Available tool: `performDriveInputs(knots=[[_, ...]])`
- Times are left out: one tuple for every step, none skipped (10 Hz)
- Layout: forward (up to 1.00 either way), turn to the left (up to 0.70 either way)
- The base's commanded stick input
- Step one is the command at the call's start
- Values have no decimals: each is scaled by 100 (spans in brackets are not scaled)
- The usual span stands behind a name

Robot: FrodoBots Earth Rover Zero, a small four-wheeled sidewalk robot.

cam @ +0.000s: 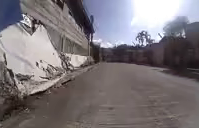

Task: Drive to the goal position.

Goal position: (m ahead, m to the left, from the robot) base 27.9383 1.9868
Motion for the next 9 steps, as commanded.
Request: performDriveInputs(knots=[[85,-3],[85,-3],[85,-3],[85,-3],[85,-3],[85,-3],[85,-18],[85,-34],[85,-26]])
